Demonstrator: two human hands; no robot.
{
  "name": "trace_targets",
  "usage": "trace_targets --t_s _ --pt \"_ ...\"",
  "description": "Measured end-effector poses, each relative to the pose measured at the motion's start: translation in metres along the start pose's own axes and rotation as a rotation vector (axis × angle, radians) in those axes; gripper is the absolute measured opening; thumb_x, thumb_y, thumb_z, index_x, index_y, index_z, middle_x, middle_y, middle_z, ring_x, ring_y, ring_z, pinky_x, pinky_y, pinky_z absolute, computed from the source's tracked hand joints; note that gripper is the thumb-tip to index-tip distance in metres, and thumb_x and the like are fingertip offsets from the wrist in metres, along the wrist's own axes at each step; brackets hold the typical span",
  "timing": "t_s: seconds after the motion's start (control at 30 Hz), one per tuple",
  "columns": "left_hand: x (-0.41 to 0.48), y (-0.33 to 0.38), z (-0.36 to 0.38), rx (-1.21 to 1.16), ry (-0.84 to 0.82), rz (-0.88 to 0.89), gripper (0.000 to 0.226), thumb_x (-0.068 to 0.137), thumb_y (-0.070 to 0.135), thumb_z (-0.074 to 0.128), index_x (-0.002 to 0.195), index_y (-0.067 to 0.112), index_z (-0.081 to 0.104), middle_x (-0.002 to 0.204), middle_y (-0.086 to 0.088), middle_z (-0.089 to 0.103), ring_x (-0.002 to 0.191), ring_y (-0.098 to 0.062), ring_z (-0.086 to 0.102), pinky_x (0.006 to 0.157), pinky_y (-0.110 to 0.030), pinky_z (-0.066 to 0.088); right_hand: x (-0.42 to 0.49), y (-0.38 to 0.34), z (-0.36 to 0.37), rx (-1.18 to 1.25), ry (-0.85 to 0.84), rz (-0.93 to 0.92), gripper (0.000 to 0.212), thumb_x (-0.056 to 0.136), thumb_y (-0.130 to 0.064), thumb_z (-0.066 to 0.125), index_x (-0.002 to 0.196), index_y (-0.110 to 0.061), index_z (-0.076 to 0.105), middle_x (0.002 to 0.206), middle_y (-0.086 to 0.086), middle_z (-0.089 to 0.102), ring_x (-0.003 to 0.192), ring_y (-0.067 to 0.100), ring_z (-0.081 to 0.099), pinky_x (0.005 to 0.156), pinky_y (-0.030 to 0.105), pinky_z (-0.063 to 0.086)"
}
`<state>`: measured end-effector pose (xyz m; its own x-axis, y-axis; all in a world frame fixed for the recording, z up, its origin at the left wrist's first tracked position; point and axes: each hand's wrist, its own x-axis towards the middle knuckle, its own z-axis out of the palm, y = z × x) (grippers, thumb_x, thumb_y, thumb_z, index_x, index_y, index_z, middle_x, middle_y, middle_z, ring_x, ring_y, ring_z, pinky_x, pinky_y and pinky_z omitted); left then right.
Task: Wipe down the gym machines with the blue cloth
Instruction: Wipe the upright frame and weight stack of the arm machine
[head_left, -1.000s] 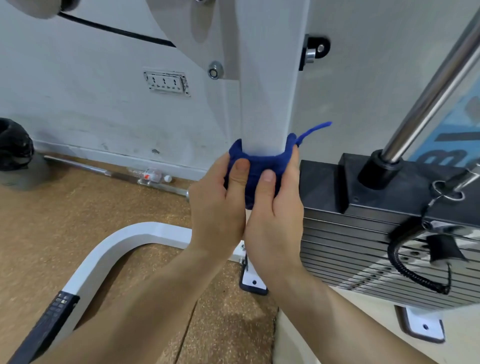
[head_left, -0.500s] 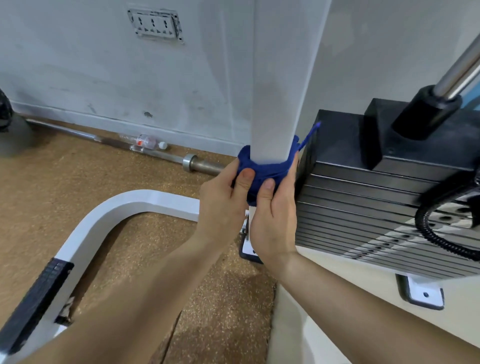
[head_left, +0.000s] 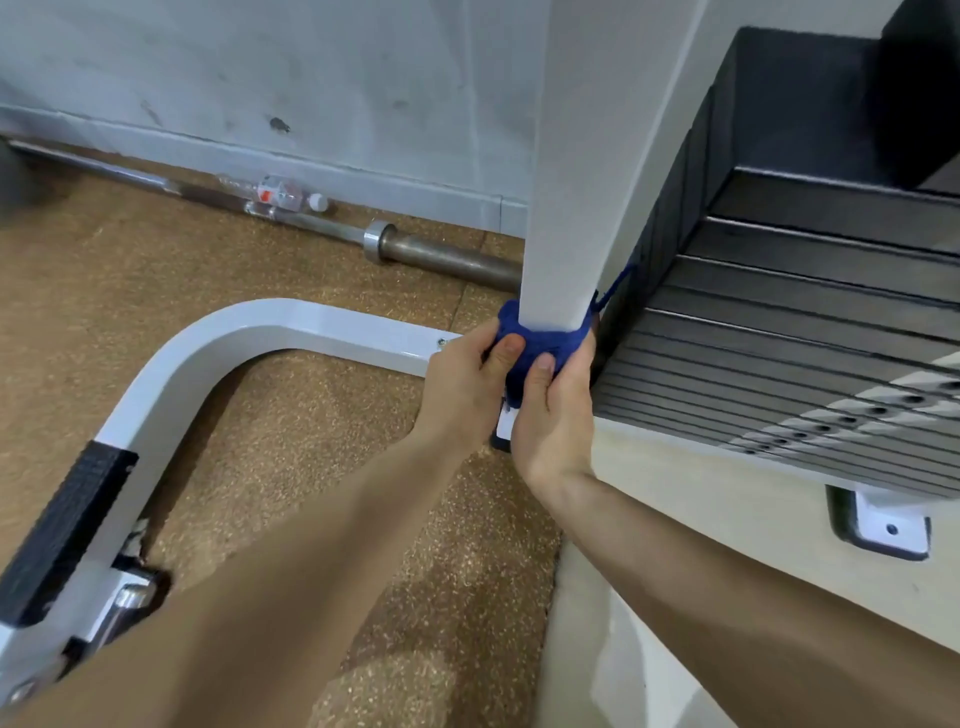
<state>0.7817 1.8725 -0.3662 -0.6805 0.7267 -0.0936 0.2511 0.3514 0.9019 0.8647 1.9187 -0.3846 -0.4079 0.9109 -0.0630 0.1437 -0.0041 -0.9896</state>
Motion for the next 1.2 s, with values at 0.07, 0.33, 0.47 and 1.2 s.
trace_targets --t_s 0.07,0.33,0.47,1.2 --pt "0.003 -0.017 0.010 -0.024 -0.015 -0.066 0.021 0.103 0.024 0.051 0.090 0.017 0.065 0.079 0.001 0.070 0.076 -0.021 0.063 0.073 -0.038 0.050 -0.002 0.012 0.003 -0.033 -0.009 0.052 0.051 0.107 -0.016 0.033 0.138 -0.055 0.024 0.140 -0.005 0.054 0.126 0.010 0.054 0.111 0.042 0.043" --pt "0.008 -0.078 0.047 0.071 -0.027 -0.256 0.013 0.100 0.024 0.056 0.094 0.019 0.067 0.086 0.000 0.071 0.081 -0.019 0.063 0.069 -0.030 0.041 0.004 0.069 -0.001 -0.243 -0.165 0.313 0.054 0.108 -0.022 0.035 0.157 -0.028 0.013 0.132 -0.005 0.051 0.110 0.016 0.051 0.086 0.015 0.030" --pt "0.004 -0.086 0.054 0.115 0.017 -0.222 0.018 0.098 0.021 0.057 0.110 0.021 0.071 0.089 0.002 0.074 0.083 -0.016 0.066 0.071 -0.026 0.044 0.002 0.077 -0.001 -0.247 -0.181 0.327 0.058 0.108 -0.018 0.037 0.159 -0.024 0.010 0.119 -0.013 0.039 0.095 0.003 0.032 0.071 -0.006 0.020" --pt "-0.012 -0.009 0.018 -0.094 0.173 0.001 0.016 0.099 0.021 0.059 0.089 0.022 0.072 0.075 0.010 0.073 0.074 -0.005 0.067 0.073 -0.029 0.055 -0.002 0.009 0.007 0.042 0.023 0.060 0.048 0.108 -0.017 0.035 0.154 -0.025 0.023 0.153 0.008 0.043 0.137 0.020 0.045 0.111 0.025 0.036"
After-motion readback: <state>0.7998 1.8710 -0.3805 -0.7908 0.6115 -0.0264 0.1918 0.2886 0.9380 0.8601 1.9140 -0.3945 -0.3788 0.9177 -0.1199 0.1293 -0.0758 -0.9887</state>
